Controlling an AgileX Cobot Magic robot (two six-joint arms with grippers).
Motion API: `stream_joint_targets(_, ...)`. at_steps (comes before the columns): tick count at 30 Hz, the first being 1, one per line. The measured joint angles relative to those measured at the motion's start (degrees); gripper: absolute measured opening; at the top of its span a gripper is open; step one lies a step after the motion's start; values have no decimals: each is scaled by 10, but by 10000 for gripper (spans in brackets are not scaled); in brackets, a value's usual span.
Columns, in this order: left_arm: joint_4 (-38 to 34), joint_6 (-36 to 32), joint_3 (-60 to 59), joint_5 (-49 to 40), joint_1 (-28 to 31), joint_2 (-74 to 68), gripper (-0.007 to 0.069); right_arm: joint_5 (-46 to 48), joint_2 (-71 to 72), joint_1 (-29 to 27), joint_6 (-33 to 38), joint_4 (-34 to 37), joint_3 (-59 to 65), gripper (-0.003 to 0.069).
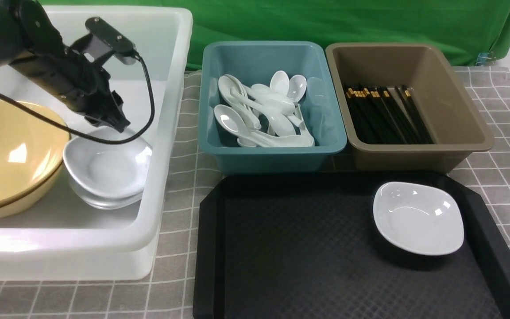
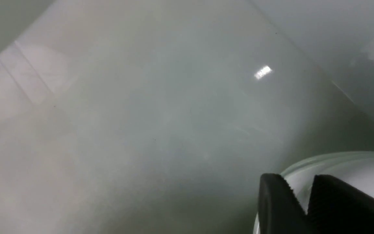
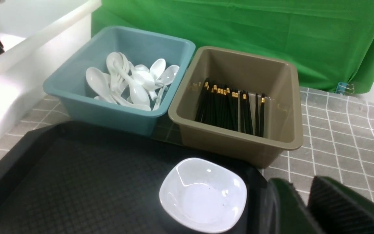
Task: On grey table put chopsticks spoon bowls plates into blue grey white boxes.
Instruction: 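Place the white bowl into the white bin with the other dishes with the left gripper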
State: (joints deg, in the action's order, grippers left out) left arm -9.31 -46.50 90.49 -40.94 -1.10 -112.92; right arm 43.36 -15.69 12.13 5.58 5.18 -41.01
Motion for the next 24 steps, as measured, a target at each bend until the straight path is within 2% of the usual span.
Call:
stream_joint_targets(2, 0, 0, 0, -11, 0, -6, 68, 0, 0, 0, 0, 0, 0, 124)
stream_joint_targets(4, 0, 0, 0, -20, 0, -9, 63, 0, 0, 0, 0, 0, 0, 124)
stream_joint_targets(8, 0, 0, 0, -29, 0, -13, 79, 0, 0, 0, 0, 0, 0, 124)
stream_joint_targets(15, 1, 5, -1, -44, 0, 39, 152, -1, 0, 0, 0, 0, 0, 124)
stream_joint_targets(21, 1, 64, -1, -139, 0, 80, 143, -2, 0, 0, 0, 0, 0, 124)
stream_joint_targets(24, 1, 133, -2, -202, 0, 74, 84, -2, 0, 0, 0, 0, 0, 124)
